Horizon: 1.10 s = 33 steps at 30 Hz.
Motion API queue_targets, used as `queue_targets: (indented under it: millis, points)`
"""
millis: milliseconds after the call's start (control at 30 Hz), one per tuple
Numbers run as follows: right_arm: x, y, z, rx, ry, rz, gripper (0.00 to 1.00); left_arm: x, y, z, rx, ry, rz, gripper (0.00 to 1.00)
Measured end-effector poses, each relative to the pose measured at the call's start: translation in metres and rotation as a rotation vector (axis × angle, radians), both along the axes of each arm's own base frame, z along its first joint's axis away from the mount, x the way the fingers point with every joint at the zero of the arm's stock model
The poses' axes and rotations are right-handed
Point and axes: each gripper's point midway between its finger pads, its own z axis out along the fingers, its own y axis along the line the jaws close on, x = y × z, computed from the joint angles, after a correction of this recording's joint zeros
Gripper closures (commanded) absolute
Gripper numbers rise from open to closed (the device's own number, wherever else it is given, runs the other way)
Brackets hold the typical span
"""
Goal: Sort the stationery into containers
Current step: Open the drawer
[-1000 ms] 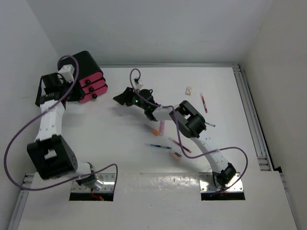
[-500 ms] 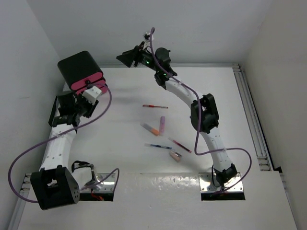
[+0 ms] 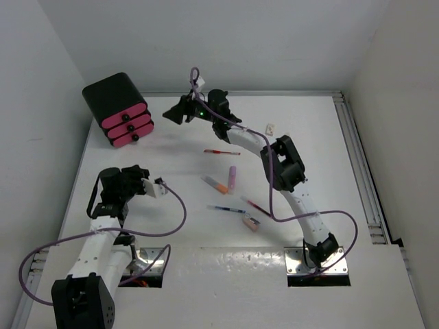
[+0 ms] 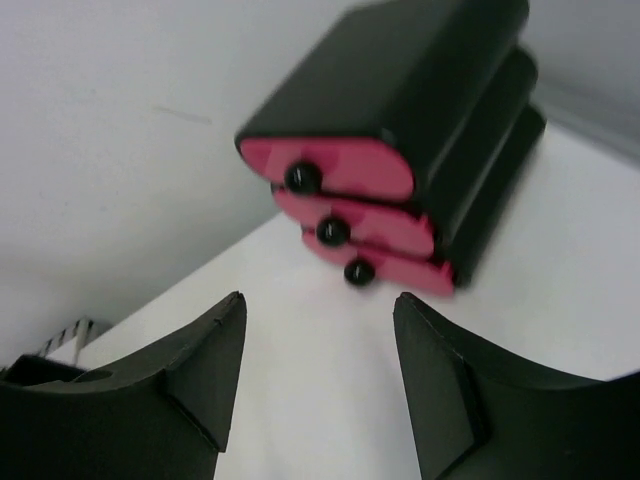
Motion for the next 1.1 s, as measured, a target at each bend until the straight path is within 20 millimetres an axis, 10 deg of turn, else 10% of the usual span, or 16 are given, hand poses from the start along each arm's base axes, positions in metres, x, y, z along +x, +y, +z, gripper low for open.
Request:
queue_targets:
  millis: [233, 533, 1100]
  points:
    - [-0.005, -0.049, -0.059, -0.065, 0.226, 0.013, 0.40, 0.007, 0.004, -0.022, 0.232, -0.043, -0.102, 0.55]
    - [0.017, -0.128, -0.048, -0.058, 0.313, -0.047, 0.40, 0.006, -0.002, -0.057, 0.487, -0.089, -0.206, 0.55]
    - [0.003, -0.133, -0.056, -0.086, 0.370, 0.005, 0.40, 0.038, -0.003, -0.023, 0.388, -0.329, 0.114, 0.58]
